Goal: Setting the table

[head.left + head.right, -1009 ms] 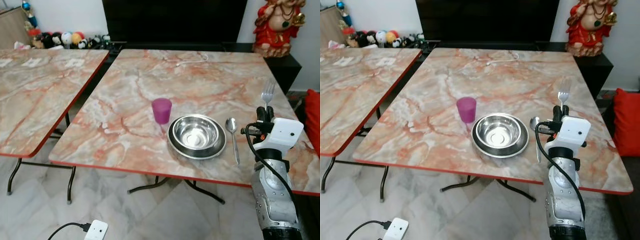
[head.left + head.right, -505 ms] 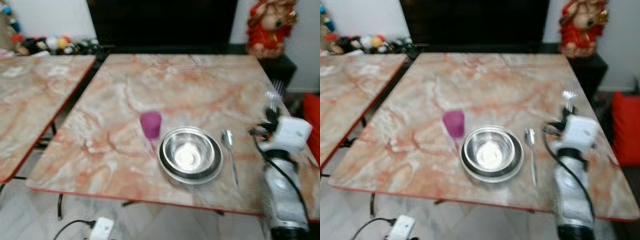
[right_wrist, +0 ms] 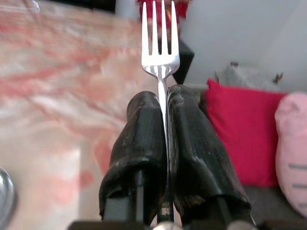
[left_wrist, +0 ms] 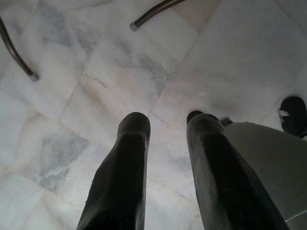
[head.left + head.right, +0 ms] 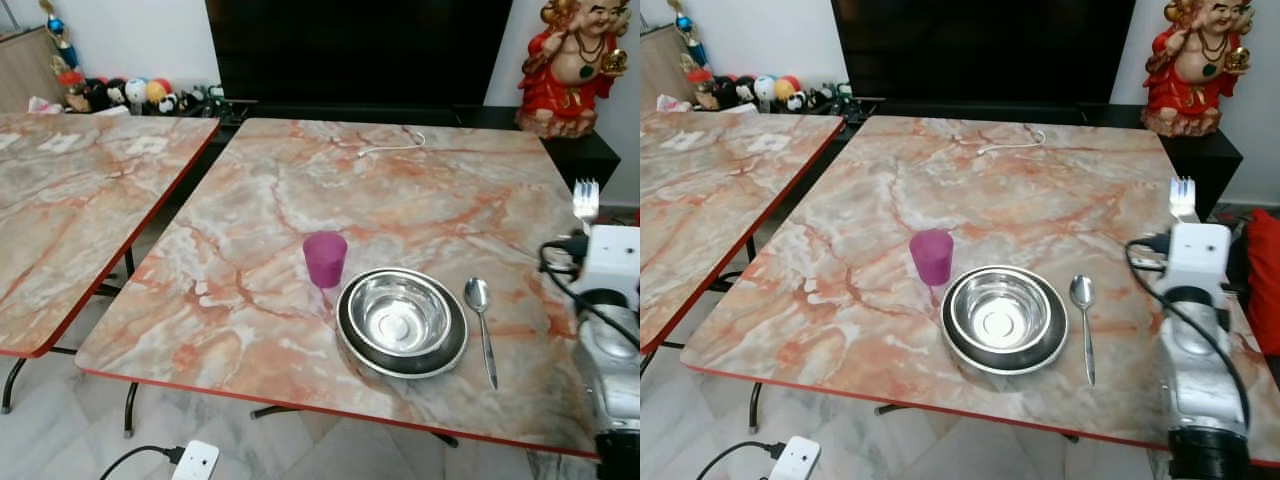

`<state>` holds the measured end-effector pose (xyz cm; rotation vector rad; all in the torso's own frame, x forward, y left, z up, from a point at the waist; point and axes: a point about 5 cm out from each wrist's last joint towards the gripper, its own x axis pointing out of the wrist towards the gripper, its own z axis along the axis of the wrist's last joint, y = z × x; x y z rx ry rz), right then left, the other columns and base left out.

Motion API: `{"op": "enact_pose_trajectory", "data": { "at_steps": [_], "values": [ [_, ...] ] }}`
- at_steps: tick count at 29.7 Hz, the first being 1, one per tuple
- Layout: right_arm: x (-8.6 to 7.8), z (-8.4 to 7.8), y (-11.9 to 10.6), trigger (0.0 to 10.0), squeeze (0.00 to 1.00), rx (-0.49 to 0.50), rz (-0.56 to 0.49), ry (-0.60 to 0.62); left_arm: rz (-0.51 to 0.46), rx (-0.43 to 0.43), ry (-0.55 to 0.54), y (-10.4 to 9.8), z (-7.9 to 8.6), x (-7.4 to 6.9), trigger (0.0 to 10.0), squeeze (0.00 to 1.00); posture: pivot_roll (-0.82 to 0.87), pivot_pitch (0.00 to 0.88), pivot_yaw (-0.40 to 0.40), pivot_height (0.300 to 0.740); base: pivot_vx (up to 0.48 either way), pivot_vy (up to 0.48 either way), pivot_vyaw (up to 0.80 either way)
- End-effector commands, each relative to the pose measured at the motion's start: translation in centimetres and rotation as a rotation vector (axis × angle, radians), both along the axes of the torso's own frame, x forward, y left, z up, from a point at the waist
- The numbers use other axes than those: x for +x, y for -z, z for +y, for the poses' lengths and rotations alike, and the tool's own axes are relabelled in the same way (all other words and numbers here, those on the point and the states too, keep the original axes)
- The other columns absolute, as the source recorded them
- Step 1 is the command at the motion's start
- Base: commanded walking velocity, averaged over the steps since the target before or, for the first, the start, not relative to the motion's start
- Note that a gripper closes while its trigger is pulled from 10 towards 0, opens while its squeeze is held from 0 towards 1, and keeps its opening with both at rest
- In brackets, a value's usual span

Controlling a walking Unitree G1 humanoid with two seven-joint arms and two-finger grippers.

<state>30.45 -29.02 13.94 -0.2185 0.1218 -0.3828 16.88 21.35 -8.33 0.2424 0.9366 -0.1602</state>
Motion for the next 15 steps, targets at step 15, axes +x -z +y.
{"op": "enact_pose_trajectory", "data": {
  "at_steps": [15],
  "values": [
    [1.8,3.1,4.6,10.0,0.00,0.220,0.259,-0.190,0.007,-0.002,-0.019,0.0,0.2,0.0,10.0,0.00,-0.02,0.000,0.028,0.740,0.000,0.000,0.00]
  ]
}}
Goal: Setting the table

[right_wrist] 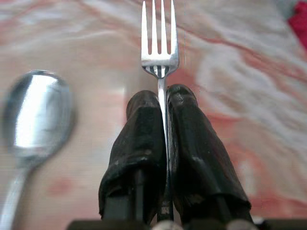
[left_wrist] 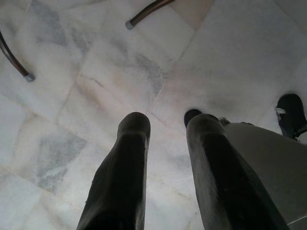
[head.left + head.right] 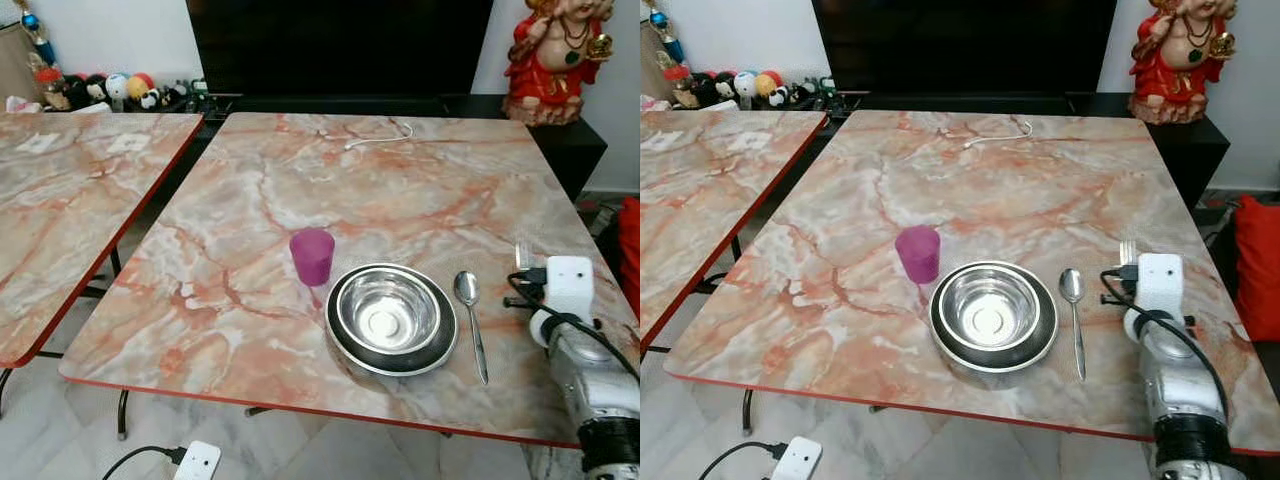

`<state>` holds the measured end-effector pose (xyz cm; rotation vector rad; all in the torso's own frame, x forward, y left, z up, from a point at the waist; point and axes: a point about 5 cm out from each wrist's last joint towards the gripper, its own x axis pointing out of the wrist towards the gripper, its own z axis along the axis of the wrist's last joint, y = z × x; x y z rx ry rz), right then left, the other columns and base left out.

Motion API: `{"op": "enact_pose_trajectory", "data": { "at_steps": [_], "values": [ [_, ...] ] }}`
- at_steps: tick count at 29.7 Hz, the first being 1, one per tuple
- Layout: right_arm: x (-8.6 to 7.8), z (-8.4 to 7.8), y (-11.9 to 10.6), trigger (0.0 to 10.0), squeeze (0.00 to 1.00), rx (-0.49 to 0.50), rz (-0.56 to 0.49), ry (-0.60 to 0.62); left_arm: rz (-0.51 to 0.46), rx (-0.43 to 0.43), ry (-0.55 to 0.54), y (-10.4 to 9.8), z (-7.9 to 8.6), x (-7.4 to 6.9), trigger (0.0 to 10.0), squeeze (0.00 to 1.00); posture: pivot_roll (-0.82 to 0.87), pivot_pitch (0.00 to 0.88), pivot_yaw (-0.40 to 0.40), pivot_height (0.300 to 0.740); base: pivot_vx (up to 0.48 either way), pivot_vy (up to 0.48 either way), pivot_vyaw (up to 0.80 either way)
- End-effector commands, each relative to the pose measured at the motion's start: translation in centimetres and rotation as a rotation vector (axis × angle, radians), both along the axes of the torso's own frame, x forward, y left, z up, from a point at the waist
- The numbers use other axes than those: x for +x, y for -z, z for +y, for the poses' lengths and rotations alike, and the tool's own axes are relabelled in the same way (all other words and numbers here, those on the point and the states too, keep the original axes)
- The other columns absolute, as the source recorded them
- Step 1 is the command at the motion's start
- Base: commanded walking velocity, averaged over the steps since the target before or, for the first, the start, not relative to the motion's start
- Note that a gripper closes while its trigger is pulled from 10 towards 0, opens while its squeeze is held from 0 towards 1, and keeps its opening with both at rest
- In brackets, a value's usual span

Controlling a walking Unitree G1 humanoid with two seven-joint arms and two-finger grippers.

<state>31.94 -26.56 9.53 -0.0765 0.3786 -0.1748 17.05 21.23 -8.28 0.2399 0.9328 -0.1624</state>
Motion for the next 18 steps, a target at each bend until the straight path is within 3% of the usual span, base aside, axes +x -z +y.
{"op": "enact_pose_trajectory", "data": {
  "at_steps": [1,7,9,18],
  "values": [
    [0.3,0.7,0.3,10.0,0.00,0.027,0.020,-0.031,0.010,0.001,-0.020,0.0,0.3,-0.2,10.0,0.00,-0.02,0.000,0.028,0.740,0.000,0.000,0.00],
    [0.5,1.5,1.1,10.0,0.00,0.033,0.047,-0.047,0.011,0.001,-0.027,0.0,0.4,-0.1,10.0,0.00,-0.02,0.000,0.028,0.740,0.000,0.000,0.00],
    [0.5,1.4,1.5,10.0,0.00,-0.016,0.066,-0.033,0.014,0.003,-0.023,0.0,0.4,-0.1,10.0,0.00,-0.02,0.000,0.033,0.740,0.000,0.000,0.00],
    [0.3,0.6,1.2,10.0,0.00,-0.013,0.032,0.058,0.012,0.004,-0.024,0.0,0.5,0.0,10.0,0.00,-0.02,0.005,0.036,0.740,0.000,0.000,0.00]
  ]
}}
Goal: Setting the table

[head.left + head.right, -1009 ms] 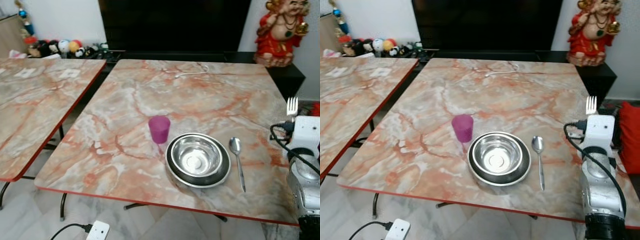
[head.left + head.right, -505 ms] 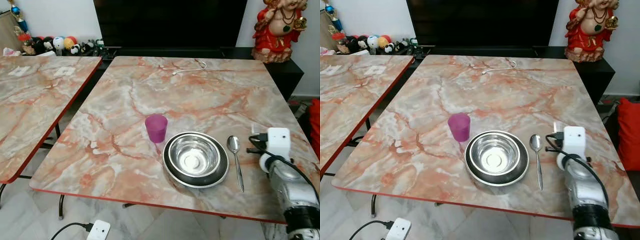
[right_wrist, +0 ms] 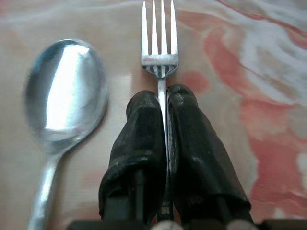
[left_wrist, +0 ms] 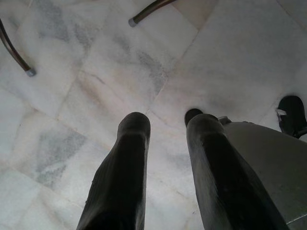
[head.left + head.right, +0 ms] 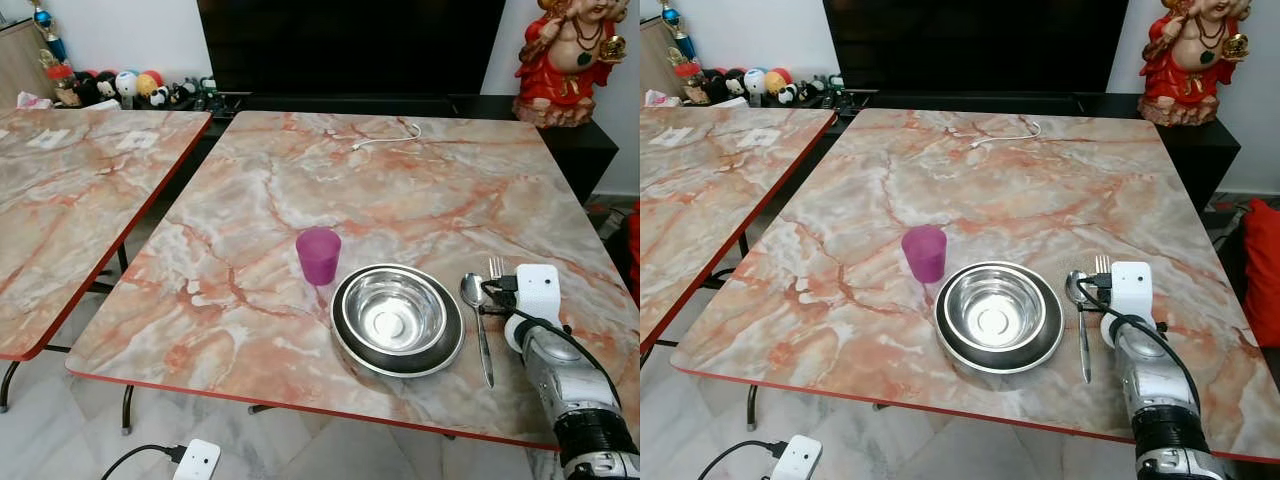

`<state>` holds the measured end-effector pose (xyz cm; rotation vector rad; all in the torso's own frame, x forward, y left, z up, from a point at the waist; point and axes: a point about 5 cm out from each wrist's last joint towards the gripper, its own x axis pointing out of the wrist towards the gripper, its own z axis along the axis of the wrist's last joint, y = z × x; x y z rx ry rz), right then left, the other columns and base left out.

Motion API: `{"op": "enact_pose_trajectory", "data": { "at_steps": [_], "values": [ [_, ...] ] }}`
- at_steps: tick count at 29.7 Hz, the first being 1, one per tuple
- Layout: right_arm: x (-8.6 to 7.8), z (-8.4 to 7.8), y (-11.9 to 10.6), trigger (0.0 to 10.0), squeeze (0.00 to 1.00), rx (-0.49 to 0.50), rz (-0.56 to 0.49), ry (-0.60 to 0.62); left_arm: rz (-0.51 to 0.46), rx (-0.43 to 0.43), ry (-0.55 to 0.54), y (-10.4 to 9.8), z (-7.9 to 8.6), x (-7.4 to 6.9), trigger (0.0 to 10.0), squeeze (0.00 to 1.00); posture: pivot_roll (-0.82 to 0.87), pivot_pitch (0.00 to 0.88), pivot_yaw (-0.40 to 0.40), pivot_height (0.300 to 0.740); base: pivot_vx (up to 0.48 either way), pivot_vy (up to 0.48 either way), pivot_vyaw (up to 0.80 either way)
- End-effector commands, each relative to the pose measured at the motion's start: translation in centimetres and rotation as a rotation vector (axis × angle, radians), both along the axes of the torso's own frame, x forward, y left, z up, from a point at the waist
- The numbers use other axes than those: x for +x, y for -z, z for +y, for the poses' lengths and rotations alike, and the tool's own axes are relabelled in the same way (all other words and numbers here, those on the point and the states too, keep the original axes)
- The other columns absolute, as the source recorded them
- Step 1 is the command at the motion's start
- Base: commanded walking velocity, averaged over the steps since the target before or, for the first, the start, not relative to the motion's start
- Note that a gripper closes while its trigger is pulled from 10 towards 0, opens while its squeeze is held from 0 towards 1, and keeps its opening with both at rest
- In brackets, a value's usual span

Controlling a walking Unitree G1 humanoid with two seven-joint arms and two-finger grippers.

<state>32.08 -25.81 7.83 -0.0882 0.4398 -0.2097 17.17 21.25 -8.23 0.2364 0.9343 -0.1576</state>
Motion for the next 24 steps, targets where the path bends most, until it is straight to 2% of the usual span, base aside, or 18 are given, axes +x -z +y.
{"op": "enact_pose_trajectory", "data": {
  "at_steps": [1,14,24],
  "values": [
    [0.2,-0.2,-0.6,10.0,0.00,0.000,-0.033,0.035,0.011,0.006,-0.018,0.0,0.5,-0.1,10.0,0.00,-0.02,0.005,0.036,0.740,0.000,0.000,0.00],
    [-0.5,0.7,-0.4,10.0,0.00,-0.002,-0.045,0.027,0.012,0.010,-0.011,0.0,0.5,-0.1,10.0,0.00,-0.02,0.019,0.043,0.740,0.000,0.000,0.00],
    [-2.0,0.8,-0.7,10.0,0.00,-0.023,-0.062,0.033,0.013,0.012,-0.007,-0.1,0.7,-0.1,10.0,0.00,-0.03,0.023,0.042,0.740,0.000,0.000,0.00]
  ]
}}
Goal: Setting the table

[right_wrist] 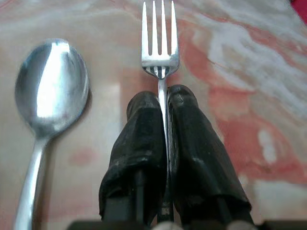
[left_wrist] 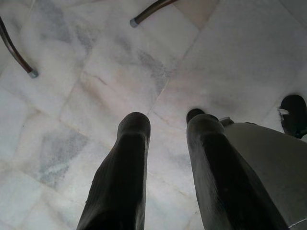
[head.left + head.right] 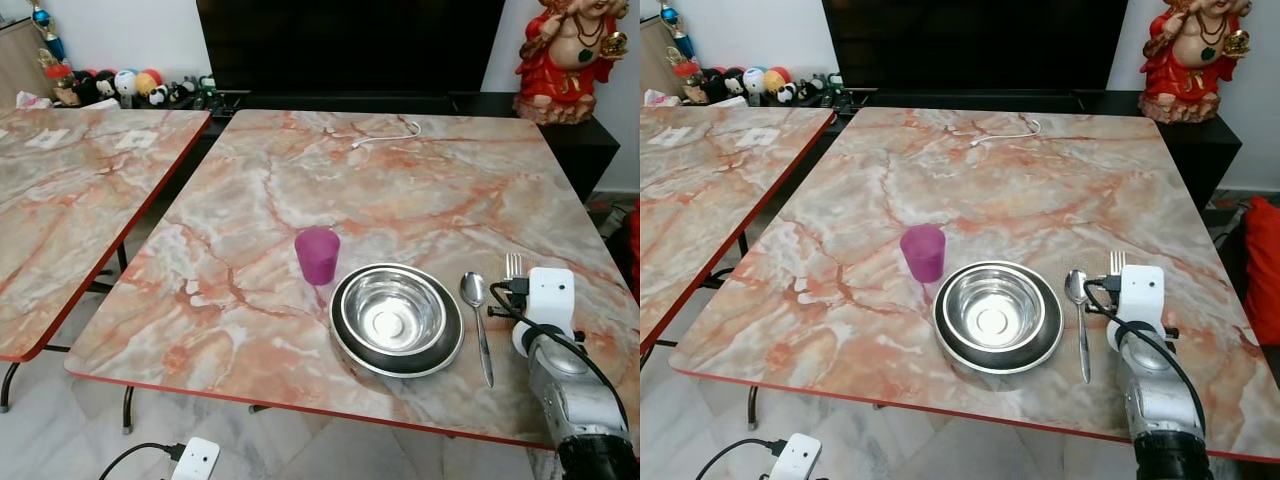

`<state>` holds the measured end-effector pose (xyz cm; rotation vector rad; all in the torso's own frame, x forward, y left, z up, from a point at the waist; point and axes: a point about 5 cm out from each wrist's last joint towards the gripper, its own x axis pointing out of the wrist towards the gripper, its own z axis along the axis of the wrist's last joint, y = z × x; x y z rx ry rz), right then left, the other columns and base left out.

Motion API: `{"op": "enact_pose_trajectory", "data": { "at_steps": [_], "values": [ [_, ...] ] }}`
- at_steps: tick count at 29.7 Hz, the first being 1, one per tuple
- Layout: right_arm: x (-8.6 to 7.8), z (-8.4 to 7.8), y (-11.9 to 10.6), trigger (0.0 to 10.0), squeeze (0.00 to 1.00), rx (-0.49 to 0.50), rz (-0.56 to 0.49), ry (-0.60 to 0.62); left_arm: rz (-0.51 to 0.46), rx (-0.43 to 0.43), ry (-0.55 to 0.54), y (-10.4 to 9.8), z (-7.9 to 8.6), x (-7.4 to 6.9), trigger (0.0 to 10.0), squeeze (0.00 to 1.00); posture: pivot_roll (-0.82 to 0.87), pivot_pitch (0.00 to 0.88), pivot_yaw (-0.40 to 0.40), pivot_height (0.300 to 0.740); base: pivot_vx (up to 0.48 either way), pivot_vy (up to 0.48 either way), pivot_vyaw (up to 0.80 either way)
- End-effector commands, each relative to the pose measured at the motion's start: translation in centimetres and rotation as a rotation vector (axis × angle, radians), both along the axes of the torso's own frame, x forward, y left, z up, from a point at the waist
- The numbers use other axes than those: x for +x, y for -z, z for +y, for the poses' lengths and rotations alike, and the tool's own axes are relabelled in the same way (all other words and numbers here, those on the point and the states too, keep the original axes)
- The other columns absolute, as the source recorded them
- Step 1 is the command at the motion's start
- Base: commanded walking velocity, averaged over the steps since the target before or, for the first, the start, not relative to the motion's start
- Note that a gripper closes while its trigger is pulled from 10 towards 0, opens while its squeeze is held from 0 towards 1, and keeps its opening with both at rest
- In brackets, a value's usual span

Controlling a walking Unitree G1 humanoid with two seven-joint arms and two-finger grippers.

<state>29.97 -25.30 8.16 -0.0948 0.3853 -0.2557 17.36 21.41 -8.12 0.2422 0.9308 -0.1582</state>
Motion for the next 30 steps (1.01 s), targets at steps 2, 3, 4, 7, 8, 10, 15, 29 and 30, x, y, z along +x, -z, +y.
{"op": "enact_pose_trajectory", "data": {
  "at_steps": [2,3,4,7,8,10,15,29,30],
  "values": [
    [-0.3,0.5,-0.1,10.0,0.00,0.007,0.005,-0.007,0.017,0.007,-0.010,0.1,0.5,-0.3,10.0,0.00,-0.03,0.024,0.043,0.740,0.000,0.000,0.00],
    [-0.4,0.5,0.1,10.0,0.00,0.008,0.009,-0.007,0.017,0.008,-0.010,0.1,0.5,-0.3,10.0,0.00,-0.03,0.024,0.043,0.740,0.000,0.000,0.00],
    [-0.4,0.6,0.2,10.0,0.00,0.011,0.013,-0.008,0.018,0.008,-0.009,0.1,0.5,-0.3,10.0,0.00,-0.03,0.024,0.043,0.740,0.000,0.000,0.00],
    [-0.4,0.7,0.4,10.0,0.00,0.021,0.019,-0.011,0.018,0.009,-0.011,0.1,0.5,-0.3,10.0,0.00,-0.02,0.028,0.040,0.740,0.000,0.000,0.00],
    [-0.4,0.8,0.4,10.0,0.00,0.023,0.020,-0.013,0.017,0.009,-0.013,0.1,0.5,-0.3,10.0,0.00,-0.02,0.028,0.040,0.740,0.000,0.000,0.00],
    [-0.2,0.9,0.4,10.0,0.00,0.028,0.021,-0.016,0.016,0.009,-0.014,0.1,0.5,-0.3,10.0,0.00,-0.01,0.028,0.039,0.740,0.000,0.000,0.00],
    [0.1,1.2,0.3,10.0,0.00,0.034,0.020,-0.025,0.015,0.010,-0.016,0.1,0.5,-0.4,10.0,0.00,-0.01,0.029,0.038,0.740,0.000,0.000,0.00],
    [0.3,1.7,0.6,10.0,0.00,0.044,0.031,-0.028,0.017,0.009,-0.016,0.1,0.5,-0.4,10.0,0.00,-0.01,0.034,0.037,0.740,0.000,0.000,0.00],
    [0.3,1.7,0.6,10.0,0.00,0.044,0.031,-0.028,0.017,0.009,-0.016,0.1,0.5,-0.4,10.0,0.00,-0.01,0.034,0.037,0.740,0.000,0.000,0.00]
  ]
}}
